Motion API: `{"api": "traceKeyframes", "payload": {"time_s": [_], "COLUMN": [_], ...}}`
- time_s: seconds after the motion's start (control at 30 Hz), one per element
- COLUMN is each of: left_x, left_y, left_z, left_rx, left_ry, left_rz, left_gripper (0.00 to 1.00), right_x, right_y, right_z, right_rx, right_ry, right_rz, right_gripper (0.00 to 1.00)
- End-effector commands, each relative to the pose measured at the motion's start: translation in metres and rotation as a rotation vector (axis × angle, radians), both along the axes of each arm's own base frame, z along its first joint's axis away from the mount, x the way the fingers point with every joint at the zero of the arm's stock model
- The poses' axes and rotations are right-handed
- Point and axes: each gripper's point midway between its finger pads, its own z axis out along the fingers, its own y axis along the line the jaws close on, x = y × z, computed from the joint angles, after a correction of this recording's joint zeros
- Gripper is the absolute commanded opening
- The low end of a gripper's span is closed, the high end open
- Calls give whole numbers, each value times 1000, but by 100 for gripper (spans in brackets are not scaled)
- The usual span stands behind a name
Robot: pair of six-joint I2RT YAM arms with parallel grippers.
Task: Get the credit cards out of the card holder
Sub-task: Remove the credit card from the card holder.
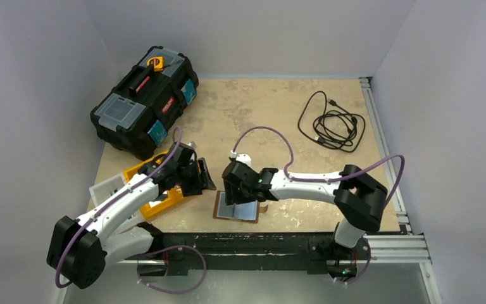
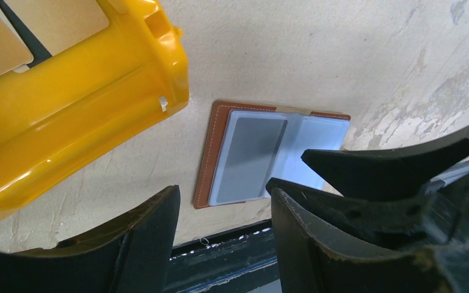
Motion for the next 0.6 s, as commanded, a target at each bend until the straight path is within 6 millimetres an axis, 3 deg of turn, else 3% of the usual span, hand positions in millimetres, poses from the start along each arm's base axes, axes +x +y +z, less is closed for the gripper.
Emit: {"api": "traceKeyframes", "payload": {"time_s": [0.0,0.33,0.57], "left_x": [-1,-1,-4], "left_y": [4,3,-3], "left_z": [2,-1,-10], "left_rx": [-3,-17,-44], "left_ry": [-17,-3,32], "left_rz": [-13,-3,3], "left_gripper": [56,55,53], "right_x": [6,4,-3], "right_y": [11,9,-4], "right_z": [1,-28,-57], "right_rx": [-11,-126,-206], "right_ry": [-25,-24,6], "right_rz": [14,51,102], "right_gripper": [49,43,31]}}
